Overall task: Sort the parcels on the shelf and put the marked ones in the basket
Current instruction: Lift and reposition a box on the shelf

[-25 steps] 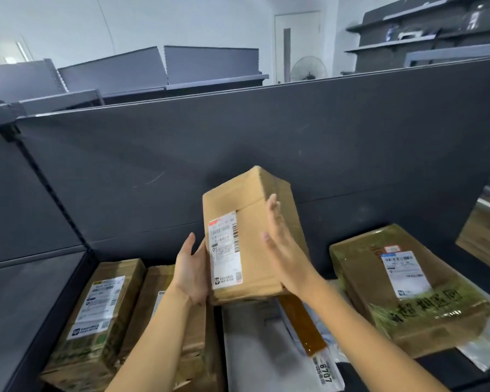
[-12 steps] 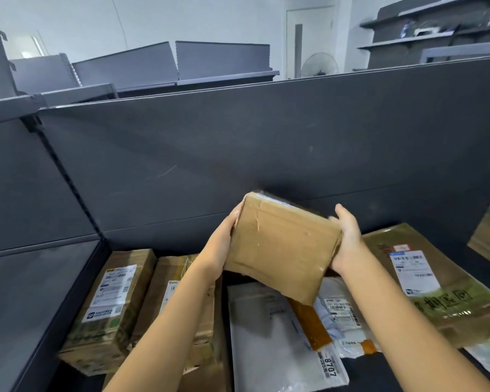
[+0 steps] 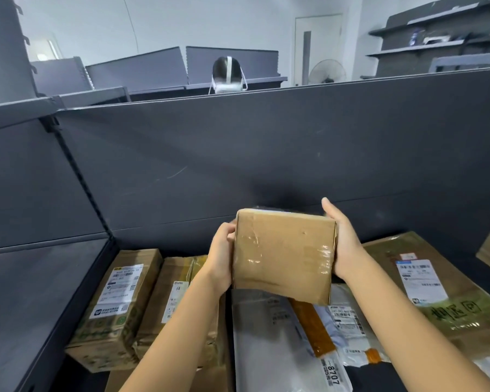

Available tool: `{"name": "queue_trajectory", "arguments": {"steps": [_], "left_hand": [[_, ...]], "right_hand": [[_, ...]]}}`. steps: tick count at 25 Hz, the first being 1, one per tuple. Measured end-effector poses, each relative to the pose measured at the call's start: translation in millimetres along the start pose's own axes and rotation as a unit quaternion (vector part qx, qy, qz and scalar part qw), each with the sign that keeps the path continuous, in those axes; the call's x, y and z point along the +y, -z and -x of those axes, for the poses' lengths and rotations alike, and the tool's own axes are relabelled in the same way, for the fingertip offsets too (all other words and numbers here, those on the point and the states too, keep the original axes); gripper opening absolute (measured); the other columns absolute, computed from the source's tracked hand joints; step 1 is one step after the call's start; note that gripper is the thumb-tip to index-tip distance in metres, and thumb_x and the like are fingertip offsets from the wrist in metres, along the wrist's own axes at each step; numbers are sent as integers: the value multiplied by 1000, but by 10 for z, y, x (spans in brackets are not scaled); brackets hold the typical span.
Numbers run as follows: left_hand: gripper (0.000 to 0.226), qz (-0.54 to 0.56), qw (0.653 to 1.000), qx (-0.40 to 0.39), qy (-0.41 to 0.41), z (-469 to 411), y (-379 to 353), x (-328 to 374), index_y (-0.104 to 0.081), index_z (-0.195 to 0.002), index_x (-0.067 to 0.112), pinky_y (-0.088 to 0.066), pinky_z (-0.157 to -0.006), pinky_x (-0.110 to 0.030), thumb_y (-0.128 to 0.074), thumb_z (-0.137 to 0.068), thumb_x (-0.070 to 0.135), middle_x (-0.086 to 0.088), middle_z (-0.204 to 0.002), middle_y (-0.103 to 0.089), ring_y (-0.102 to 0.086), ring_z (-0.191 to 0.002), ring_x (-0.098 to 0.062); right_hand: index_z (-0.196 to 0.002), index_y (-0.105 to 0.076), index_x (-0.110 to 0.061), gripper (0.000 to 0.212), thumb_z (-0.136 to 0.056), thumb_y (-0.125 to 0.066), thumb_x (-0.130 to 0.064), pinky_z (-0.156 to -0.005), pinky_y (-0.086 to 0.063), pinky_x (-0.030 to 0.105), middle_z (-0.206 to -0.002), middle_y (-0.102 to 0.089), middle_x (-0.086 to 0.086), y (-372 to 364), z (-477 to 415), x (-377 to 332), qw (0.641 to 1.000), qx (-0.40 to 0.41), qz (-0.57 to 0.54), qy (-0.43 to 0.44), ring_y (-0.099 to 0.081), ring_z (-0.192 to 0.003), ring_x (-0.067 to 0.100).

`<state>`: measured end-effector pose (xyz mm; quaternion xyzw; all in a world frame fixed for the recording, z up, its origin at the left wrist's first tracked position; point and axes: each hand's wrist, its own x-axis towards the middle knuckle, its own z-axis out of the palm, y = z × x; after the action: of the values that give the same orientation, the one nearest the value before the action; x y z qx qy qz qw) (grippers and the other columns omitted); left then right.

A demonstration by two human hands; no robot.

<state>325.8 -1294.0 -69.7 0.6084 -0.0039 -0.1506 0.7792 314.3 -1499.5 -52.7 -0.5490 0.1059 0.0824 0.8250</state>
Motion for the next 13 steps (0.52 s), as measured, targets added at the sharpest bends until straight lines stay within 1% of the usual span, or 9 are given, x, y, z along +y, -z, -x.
{"name": "queue_trajectory", "arguments": {"steps": [1,2,3,4,5,7,9,11,13], "left_hand": [[40,21,1000,-4,-9,43,55,26,-69,-77,18,-51,-49,-23,-35,-87,37,3,-67,-70,-67,-56,-14],[40,46,999,-7,-29,77,135,53,-70,-88,17,-53,-53,-24,-36,-88,38,2,-77,-74,-70,-65,-15],[42,68,996,-10,-54,134,223,91,-72,-99,18,-56,-58,-25,-39,-90,43,0,-92,-76,-73,-79,-16],[47,75,994,-9,-77,201,313,125,-70,-109,21,-57,-64,-26,-42,-88,53,-1,-106,-74,-71,-93,-17],[55,70,993,-2,-97,274,410,147,-66,-118,25,-57,-70,-26,-45,-83,62,-2,-115,-71,-69,-103,-17],[63,52,992,15,-117,404,672,124,-58,-128,30,-55,-80,-29,-49,-78,67,1,-125,-66,-64,-112,-17],[56,41,988,36,-143,542,967,45,-57,-128,35,-54,-81,-28,-53,-79,64,4,-126,-65,-63,-114,-15],[50,51,982,76,-164,687,1232,-67,-56,-127,38,-56,-77,-23,-54,-80,56,7,-126,-65,-63,-112,-12],[49,55,980,127,-141,807,1452,-166,-53,-129,38,-55,-79,-25,-55,-82,52,6,-127,-64,-64,-112,-13]], "right_hand": [[-123,-60,-19,65,-78,-55,-65,-74,-54,35,-113,-69,6,-33,-6,48,999,-22,5,34,-68,-93,22],[-142,-38,-28,79,-75,-58,-65,-84,-51,37,-133,-57,2,-97,-6,94,996,-44,10,74,-61,-109,19],[-148,-21,-37,90,-72,-58,-67,-94,-47,37,-144,-46,-4,-185,-7,146,991,-62,21,114,-54,-119,15],[-148,-11,-43,96,-68,-57,-72,-102,-41,39,-149,-38,-8,-300,-5,206,987,-81,29,138,-47,-127,12],[-148,-7,-43,102,-64,-54,-76,-110,-34,42,-153,-32,-9,-415,-21,292,984,-99,36,145,-40,-133,13],[-150,-7,-37,108,-63,-50,-83,-117,-23,46,-157,-23,-6,-660,-63,514,981,-136,49,133,-29,-141,14],[-151,-6,-34,97,-73,-44,-77,-119,-19,44,-158,-20,-5,-903,-120,764,979,-164,41,115,-26,-143,14],[-151,-2,-35,86,-79,-37,-66,-120,-16,41,-159,-16,-6,-1107,-184,1002,977,-182,41,104,-22,-144,13],[-151,-1,-32,80,-83,-31,-63,-121,-10,40,-160,-10,-7,-1299,-223,1202,971,-206,68,97,-14,-146,10]]}}
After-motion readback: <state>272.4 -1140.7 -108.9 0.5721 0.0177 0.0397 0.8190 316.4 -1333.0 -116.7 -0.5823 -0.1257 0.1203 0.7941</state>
